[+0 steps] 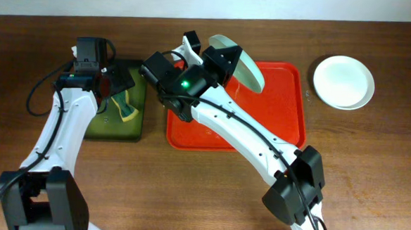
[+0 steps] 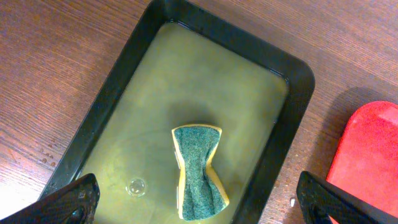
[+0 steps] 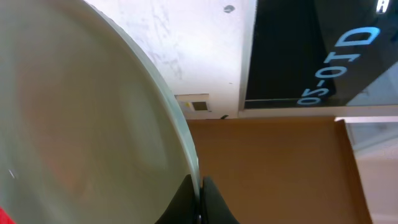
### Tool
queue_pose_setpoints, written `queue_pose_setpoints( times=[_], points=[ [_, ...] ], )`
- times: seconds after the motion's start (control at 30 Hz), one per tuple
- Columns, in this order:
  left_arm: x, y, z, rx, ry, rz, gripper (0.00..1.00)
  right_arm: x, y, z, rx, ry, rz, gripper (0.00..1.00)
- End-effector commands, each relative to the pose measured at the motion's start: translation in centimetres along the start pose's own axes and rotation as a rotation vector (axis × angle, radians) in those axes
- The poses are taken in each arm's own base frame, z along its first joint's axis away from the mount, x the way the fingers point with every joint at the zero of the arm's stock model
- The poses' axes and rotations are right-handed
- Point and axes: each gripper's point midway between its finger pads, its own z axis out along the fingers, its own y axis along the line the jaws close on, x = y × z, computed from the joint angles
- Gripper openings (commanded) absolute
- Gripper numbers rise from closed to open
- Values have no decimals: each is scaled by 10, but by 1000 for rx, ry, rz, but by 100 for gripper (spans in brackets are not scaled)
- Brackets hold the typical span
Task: Clean dirty plates on tray and stack at the side
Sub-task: 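Lift the green plate with the right gripper and stack it on the white plate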
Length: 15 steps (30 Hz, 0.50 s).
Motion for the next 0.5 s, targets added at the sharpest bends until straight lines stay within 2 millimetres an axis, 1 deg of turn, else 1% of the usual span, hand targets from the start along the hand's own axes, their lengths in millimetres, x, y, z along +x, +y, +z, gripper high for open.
queue_pose_setpoints(
  times=[0.0,0.03,0.07,0.1,0.13,0.17,0.2,0.23,0.27,0.3,0.33,0.37,0.4,0.43,0.47],
  points=[
    [-5,0,-4,3,-14,4,99,-5,21,1,-183,-29,53,4],
    [-5,0,-4,3,-14,4,99,-11,63,-4,-445,-59,64,4],
    [-5,0,-4,3,-13,4,99,-16,109,-8,-757,-84,58,4],
    [-5,0,-4,3,-13,4,99,-9,115,6,-810,-61,45,4],
    [-5,0,-4,3,-13,4,99,2,108,24,-782,-18,56,4],
    [-5,0,-4,3,-13,4,99,12,93,43,-762,21,114,4],
    [-5,0,-4,3,-13,4,99,18,76,65,-742,46,211,4],
    [-5,0,-4,3,-13,4,100,29,59,94,-736,78,320,4],
    [-5,0,-4,3,-13,4,100,42,52,122,-790,108,440,4],
    [-5,0,-4,3,-13,4,99,50,56,140,-885,121,520,5],
    [-5,0,-4,3,-13,4,99,66,64,164,-1039,136,631,5],
    [-5,0,-4,3,-13,4,99,79,67,180,-1154,139,723,4],
    [-5,0,-4,3,-13,4,99,91,67,195,-1220,146,795,4],
    [-5,0,-4,4,-13,4,99,109,70,212,-1276,165,869,4],
    [-5,0,-4,3,-13,4,99,134,72,234,-1338,189,968,4]
  ],
)
